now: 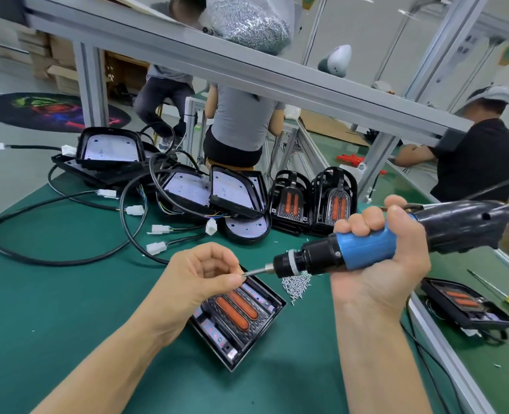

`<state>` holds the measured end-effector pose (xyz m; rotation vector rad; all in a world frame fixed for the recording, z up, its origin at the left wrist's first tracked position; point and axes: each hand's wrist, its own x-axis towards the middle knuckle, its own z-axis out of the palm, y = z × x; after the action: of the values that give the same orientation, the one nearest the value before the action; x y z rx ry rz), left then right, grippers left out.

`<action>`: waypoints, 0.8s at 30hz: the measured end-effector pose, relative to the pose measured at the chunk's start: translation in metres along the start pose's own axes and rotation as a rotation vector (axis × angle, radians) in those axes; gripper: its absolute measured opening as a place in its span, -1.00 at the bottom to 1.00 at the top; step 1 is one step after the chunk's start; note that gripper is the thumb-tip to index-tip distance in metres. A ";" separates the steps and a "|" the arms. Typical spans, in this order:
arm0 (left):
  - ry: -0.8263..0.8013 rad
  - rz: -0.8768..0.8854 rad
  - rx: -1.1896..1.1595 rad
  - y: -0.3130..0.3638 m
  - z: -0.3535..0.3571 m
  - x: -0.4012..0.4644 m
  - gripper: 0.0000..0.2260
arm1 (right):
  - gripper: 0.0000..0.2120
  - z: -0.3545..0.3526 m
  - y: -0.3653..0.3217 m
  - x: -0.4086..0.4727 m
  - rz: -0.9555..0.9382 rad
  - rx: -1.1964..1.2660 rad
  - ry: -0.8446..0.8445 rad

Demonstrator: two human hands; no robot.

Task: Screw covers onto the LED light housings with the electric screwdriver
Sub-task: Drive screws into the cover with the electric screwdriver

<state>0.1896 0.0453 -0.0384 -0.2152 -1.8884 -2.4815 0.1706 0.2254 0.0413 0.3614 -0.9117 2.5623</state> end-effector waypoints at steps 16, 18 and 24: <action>0.032 0.000 -0.033 -0.006 0.000 -0.003 -0.82 | -0.89 -0.001 0.001 -0.002 -0.002 -0.017 -0.027; 0.044 0.019 -0.031 -0.005 0.001 -0.003 -0.86 | -0.89 -0.001 0.001 -0.002 -0.013 -0.018 -0.032; 0.072 0.165 0.176 -0.006 0.000 -0.004 -0.83 | -0.89 -0.001 0.006 0.000 -0.009 -0.009 0.005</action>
<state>0.1931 0.0468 -0.0445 -0.2628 -1.9592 -2.1757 0.1679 0.2216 0.0372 0.3551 -0.9170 2.5492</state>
